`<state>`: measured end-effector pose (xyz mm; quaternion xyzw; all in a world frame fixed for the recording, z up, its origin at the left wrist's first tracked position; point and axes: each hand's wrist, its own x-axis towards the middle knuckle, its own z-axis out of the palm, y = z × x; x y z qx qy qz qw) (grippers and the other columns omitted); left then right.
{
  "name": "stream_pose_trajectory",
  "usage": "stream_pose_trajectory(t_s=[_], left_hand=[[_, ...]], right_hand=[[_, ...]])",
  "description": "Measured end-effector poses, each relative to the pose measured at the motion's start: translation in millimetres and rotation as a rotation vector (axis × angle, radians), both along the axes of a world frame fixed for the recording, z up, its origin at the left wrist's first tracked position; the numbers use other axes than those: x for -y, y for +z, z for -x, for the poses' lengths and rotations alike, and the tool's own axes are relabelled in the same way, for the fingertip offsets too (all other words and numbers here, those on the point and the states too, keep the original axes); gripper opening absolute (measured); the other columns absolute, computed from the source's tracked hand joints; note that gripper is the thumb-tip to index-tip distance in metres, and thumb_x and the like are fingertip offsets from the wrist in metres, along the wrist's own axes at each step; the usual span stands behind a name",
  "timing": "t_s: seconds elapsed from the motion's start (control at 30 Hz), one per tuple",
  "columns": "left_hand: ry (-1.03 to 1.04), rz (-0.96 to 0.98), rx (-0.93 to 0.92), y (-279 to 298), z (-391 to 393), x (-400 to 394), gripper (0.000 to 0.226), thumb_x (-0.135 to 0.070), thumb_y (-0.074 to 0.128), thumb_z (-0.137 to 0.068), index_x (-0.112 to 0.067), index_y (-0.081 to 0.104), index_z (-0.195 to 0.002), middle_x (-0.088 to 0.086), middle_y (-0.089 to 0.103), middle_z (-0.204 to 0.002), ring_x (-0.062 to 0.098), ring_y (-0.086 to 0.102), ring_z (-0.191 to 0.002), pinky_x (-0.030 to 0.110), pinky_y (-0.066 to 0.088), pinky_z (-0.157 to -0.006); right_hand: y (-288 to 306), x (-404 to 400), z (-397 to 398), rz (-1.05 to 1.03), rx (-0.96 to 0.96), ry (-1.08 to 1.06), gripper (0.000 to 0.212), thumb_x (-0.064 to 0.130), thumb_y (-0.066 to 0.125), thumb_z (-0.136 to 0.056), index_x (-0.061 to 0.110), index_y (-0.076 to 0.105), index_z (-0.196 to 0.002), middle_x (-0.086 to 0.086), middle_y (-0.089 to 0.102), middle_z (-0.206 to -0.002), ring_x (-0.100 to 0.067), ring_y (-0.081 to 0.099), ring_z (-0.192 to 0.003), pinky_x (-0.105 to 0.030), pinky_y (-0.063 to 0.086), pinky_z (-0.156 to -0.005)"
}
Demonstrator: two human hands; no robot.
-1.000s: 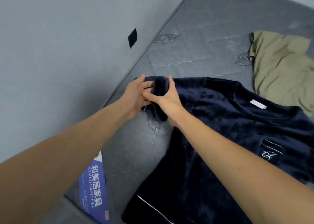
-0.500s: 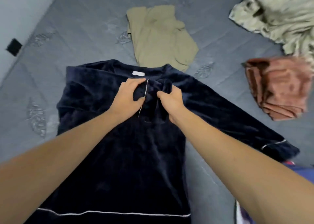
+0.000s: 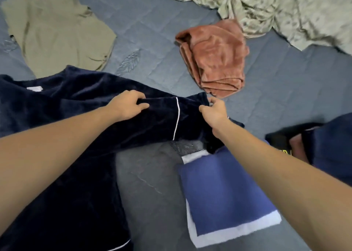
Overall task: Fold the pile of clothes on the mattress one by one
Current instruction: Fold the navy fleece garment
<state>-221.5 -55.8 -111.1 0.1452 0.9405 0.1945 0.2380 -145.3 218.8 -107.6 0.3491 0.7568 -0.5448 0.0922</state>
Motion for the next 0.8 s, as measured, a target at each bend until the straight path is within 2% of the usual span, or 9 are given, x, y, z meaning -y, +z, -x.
stream_pose_trajectory(t_s=[0.13, 0.2, 0.3, 0.4, 0.5, 0.57, 0.63, 0.73, 0.8], left_hand=[[-0.062, -0.134, -0.139, -8.4, 7.4, -56.8, 0.019, -0.037, 0.058, -0.103, -0.021, 0.066, -0.1, 0.0, 0.072, -0.095, 0.028, 0.066, -0.094, 0.049, 0.053, -0.083], [-0.09, -0.19, -0.12, -12.2, 10.9, -79.3, 0.021, -0.038, 0.057, -0.104, -0.019, 0.064, -0.098, 0.0, 0.07, -0.093, 0.026, 0.065, -0.09, 0.05, 0.052, -0.08], [-0.123, -0.176, -0.068, -22.7, 13.5, -90.0, 0.022, -0.04, 0.059, -0.103, -0.021, 0.06, -0.092, -0.002, 0.066, -0.088, 0.026, 0.063, -0.088, 0.045, 0.05, -0.078], [-0.109, -0.099, -0.034, -24.4, 13.9, -70.3, 0.028, -0.055, 0.063, -0.097, -0.027, 0.061, -0.1, -0.006, 0.068, -0.093, 0.02, 0.062, -0.088, 0.041, 0.049, -0.079], [-0.089, -0.014, 0.027, -16.9, 22.5, -26.9, 0.041, -0.07, 0.07, -0.083, -0.031, 0.06, -0.093, -0.005, 0.068, -0.083, 0.014, 0.062, -0.078, 0.04, 0.051, -0.075], [-0.106, 0.025, 0.137, -8.4, 31.8, 10.3, 0.041, -0.07, 0.075, -0.077, -0.033, 0.061, -0.089, -0.006, 0.069, -0.086, 0.015, 0.065, -0.081, 0.039, 0.053, -0.078], [-0.143, 0.12, 0.204, -1.0, 42.9, 44.4, 0.036, -0.063, 0.079, -0.079, -0.032, 0.063, -0.089, -0.008, 0.069, -0.088, 0.015, 0.064, -0.083, 0.037, 0.05, -0.078], [-0.18, 0.243, 0.212, 1.5, 59.5, 77.5, 0.02, -0.037, 0.077, -0.09, -0.021, 0.064, -0.086, -0.003, 0.066, -0.08, 0.022, 0.062, -0.081, 0.035, 0.046, -0.074], [-0.188, 0.198, 0.203, -0.4, 70.3, 87.1, 0.018, -0.023, 0.072, -0.095, -0.013, 0.062, -0.084, 0.003, 0.065, -0.079, 0.026, 0.061, -0.081, 0.036, 0.045, -0.075]], right_hand=[[-3.8, -45.4, -21.6, -0.173, 0.09, 0.021, 0.01, 0.004, 0.059, -0.083, 0.013, 0.06, -0.089, -0.007, 0.067, -0.086, -0.029, 0.065, -0.081, -0.037, 0.054, -0.07], [-4.1, -57.5, -28.8, -0.289, 0.134, 0.066, 0.018, 0.005, 0.059, -0.083, 0.008, 0.058, -0.1, -0.008, 0.063, -0.089, -0.03, 0.063, -0.085, -0.039, 0.054, -0.071], [-5.5, -59.4, -34.4, -0.445, 0.194, 0.205, 0.03, 0.002, 0.061, -0.083, 0.009, 0.047, -0.109, -0.005, 0.052, -0.085, -0.032, 0.055, -0.086, -0.037, 0.044, -0.071], [-10.3, -50.9, -31.0, -0.671, 0.191, 0.471, 0.05, 0.005, 0.068, -0.08, 0.015, 0.044, -0.123, -0.009, 0.051, -0.112, -0.034, 0.053, -0.1, -0.041, 0.044, -0.076], [-15.1, -53.6, -21.6, -0.795, 0.26, 0.624, 0.066, 0.02, 0.072, -0.079, 0.022, 0.044, -0.139, -0.011, 0.047, -0.132, -0.034, 0.043, -0.127, -0.047, 0.039, -0.098], [-18.0, -62.0, -12.4, -0.738, 0.322, 0.605, 0.061, 0.021, 0.071, -0.081, 0.019, 0.05, -0.139, -0.015, 0.056, -0.131, -0.037, 0.049, -0.127, -0.047, 0.043, -0.1], [-18.4, -70.7, -4.4, -0.642, 0.336, 0.608, 0.045, 0.016, 0.07, -0.083, 0.013, 0.06, -0.127, -0.019, 0.066, -0.121, -0.04, 0.059, -0.115, -0.041, 0.05, -0.088], [-12.9, -78.1, 4.4, -0.585, 0.289, 0.6, 0.018, 0.013, 0.07, -0.088, 0.011, 0.063, -0.106, -0.016, 0.067, -0.103, -0.041, 0.063, -0.104, -0.037, 0.043, -0.078], [-9.0, -82.8, 9.6, -0.619, 0.241, 0.574, 0.013, 0.015, 0.069, -0.09, 0.014, 0.06, -0.099, -0.018, 0.066, -0.101, -0.043, 0.062, -0.104, -0.039, 0.044, -0.078]])
